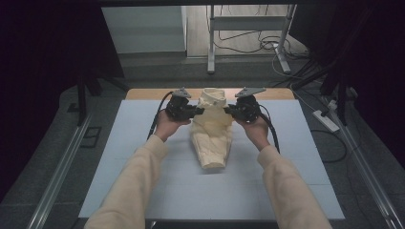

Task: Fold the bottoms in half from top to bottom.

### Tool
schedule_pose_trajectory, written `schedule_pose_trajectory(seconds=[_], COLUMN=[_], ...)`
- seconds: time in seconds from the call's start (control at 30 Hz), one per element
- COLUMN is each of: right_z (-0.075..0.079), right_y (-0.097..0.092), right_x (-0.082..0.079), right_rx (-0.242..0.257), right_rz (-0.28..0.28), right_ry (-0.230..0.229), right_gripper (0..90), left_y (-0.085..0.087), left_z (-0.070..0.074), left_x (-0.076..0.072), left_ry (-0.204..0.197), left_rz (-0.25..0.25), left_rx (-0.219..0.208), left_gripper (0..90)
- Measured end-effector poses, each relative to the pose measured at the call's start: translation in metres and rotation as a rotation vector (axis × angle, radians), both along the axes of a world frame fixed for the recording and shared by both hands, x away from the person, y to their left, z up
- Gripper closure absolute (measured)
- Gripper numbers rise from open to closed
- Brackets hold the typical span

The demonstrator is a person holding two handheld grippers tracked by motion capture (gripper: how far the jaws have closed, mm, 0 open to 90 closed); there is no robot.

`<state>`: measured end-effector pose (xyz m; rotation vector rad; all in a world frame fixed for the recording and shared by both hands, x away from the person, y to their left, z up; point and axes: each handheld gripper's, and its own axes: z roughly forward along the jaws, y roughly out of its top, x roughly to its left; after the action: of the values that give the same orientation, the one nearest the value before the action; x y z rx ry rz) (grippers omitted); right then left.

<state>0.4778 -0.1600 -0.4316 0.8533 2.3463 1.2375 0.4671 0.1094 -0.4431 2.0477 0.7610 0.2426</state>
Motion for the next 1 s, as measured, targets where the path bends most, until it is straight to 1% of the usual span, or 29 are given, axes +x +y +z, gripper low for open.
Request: schedule_pose_trajectory(seconds=[0.23,0.53,0.73,0.8,0.87,1.0], right_z=[-0.006,-0.011,-0.017,-0.020,-0.023,-0.028], right_y=[-0.001,0.001,0.002,0.002,0.002,0.002], right_x=[-0.003,-0.006,-0.008,-0.010,-0.011,-0.015], right_rx=[-0.004,-0.016,-0.027,-0.037,-0.038,-0.039], right_rz=[-0.001,0.010,0.006,0.010,0.015,0.022], right_ry=[0.009,0.011,0.022,0.027,0.031,0.036], right_gripper=[79.0,79.0,79.0,79.0,79.0,78.9], left_y=[-0.003,0.000,-0.001,0.000,0.000,-0.001], left_z=[-0.006,-0.014,-0.020,-0.023,-0.025,-0.030], left_x=[-0.004,-0.008,-0.011,-0.013,-0.014,-0.018], left_ry=[0.004,0.016,0.022,0.026,0.028,0.030], left_rz=[-0.007,-0.010,-0.019,-0.021,-0.023,-0.031], left_rx=[0.014,0.013,0.028,0.029,0.027,0.037], left_gripper=[80.3,80.3,80.3,80.3,80.3,80.3])
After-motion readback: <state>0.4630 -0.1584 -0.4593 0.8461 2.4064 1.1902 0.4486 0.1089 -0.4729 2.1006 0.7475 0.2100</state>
